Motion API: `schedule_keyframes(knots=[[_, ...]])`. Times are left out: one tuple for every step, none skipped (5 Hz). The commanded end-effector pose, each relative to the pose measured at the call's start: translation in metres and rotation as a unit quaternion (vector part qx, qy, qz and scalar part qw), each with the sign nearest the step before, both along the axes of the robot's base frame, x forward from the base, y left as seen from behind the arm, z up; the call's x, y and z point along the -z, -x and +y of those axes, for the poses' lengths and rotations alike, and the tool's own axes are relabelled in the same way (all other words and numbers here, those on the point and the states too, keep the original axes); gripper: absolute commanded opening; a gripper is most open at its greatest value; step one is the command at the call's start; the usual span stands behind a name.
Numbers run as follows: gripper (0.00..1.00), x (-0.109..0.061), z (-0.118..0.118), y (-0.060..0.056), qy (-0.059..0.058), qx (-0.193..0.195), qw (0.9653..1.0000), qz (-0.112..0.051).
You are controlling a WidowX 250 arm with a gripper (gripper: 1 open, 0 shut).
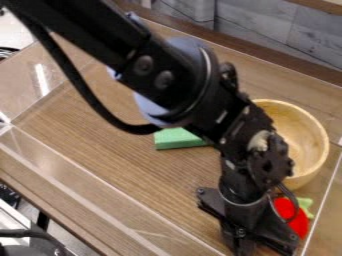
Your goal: Move the red fruit to the left
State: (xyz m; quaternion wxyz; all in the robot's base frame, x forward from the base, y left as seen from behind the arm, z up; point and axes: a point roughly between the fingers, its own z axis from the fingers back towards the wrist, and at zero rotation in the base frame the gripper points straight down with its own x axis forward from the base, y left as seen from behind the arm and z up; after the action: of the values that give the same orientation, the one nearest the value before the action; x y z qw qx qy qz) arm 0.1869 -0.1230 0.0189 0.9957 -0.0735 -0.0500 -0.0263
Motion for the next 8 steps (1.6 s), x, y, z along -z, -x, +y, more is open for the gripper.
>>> schedule_keyframes(knots=[[1.0,-0.005,-0.011,-0.004,0.004,0.005,0.9999,-0.011],[0.0,-0.01,-0.021,-0.006,0.002,0.024,0.9996,-0.013],[0.0,-0.022,-0.02,-0.008,0.008,0.034,0.999,-0.029],[0.0,-0.035,-0.018,-0.011,0.011,0.043,0.998,-0.046],[0.0,-0.041,-0.012,-0.012,0.012,0.038,0.9968,-0.068],[0.0,-0.046,-0.007,-0.011,0.013,0.034,0.9953,-0.089],[0.0,-0.066,-0.003,-0.009,0.011,-0.013,0.9945,-0.103],[0.0,-0.085,0.003,-0.008,0.013,-0.064,0.9913,-0.115]])
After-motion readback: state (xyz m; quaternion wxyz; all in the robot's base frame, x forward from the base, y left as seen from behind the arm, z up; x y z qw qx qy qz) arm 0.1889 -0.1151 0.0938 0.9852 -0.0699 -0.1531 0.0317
